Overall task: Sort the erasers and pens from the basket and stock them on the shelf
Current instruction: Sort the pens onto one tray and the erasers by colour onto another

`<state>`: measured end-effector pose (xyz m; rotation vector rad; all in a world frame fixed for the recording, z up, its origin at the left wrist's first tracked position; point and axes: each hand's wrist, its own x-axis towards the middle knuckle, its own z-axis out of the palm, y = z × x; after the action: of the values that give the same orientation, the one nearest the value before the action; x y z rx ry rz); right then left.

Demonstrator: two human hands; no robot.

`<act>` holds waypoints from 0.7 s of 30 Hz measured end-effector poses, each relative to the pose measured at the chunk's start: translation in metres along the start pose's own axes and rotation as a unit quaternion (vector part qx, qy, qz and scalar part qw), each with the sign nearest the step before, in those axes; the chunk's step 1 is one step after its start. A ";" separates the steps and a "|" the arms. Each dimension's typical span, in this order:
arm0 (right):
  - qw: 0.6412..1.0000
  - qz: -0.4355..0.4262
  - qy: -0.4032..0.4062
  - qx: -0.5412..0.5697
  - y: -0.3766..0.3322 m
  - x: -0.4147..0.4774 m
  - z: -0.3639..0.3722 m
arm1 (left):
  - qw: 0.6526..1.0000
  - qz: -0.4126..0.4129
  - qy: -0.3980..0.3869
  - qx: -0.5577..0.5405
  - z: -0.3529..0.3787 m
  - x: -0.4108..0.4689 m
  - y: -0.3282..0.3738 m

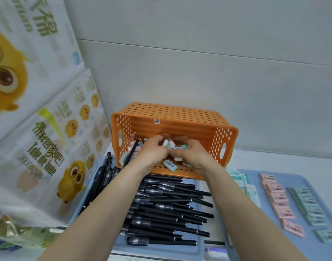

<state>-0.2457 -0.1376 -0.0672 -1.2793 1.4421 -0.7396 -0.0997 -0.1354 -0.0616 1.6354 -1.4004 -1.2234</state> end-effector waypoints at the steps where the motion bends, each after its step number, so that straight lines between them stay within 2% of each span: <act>1: 1.000 -0.005 -0.005 -0.009 0.000 -0.001 0.002 | 1.000 0.001 -0.006 0.016 0.000 0.000 0.000; 6: 1.000 -0.014 -0.001 -0.028 -0.006 -0.002 0.010 | 1.000 -0.010 0.000 0.004 -0.001 0.000 -0.002; 8: 1.000 -0.012 -0.002 -0.008 -0.009 -0.003 0.010 | 0.999 -0.015 0.009 -0.045 -0.004 0.002 -0.006; 10: 0.999 -0.035 -0.006 0.011 -0.014 -0.008 0.011 | 0.989 -0.020 0.012 -0.147 -0.004 -0.001 -0.008; 12: 0.997 -0.070 -0.019 0.012 -0.021 -0.014 0.016 | 0.951 -0.047 0.002 -0.304 -0.003 -0.007 -0.006; 14: 0.992 -0.103 -0.019 -0.063 -0.029 -0.020 0.020 | 0.899 -0.073 -0.003 -0.432 -0.003 -0.011 -0.001; 17: 0.975 -0.152 -0.039 -0.155 -0.035 -0.026 0.021 | 0.840 -0.120 0.014 -0.529 -0.006 -0.010 0.002; 19: 0.970 -0.175 -0.015 -0.167 -0.036 -0.032 0.018 | 0.837 -0.138 0.028 -0.529 -0.007 -0.008 0.001; 21: 0.974 -0.175 0.053 -0.136 -0.033 -0.037 0.014 | 0.844 -0.141 0.045 -0.516 -0.007 -0.007 0.000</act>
<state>-0.2251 -0.1076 -0.0298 -1.7603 1.4563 -0.8732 -0.0931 -0.1290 -0.0576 1.0725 -0.2535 -1.6233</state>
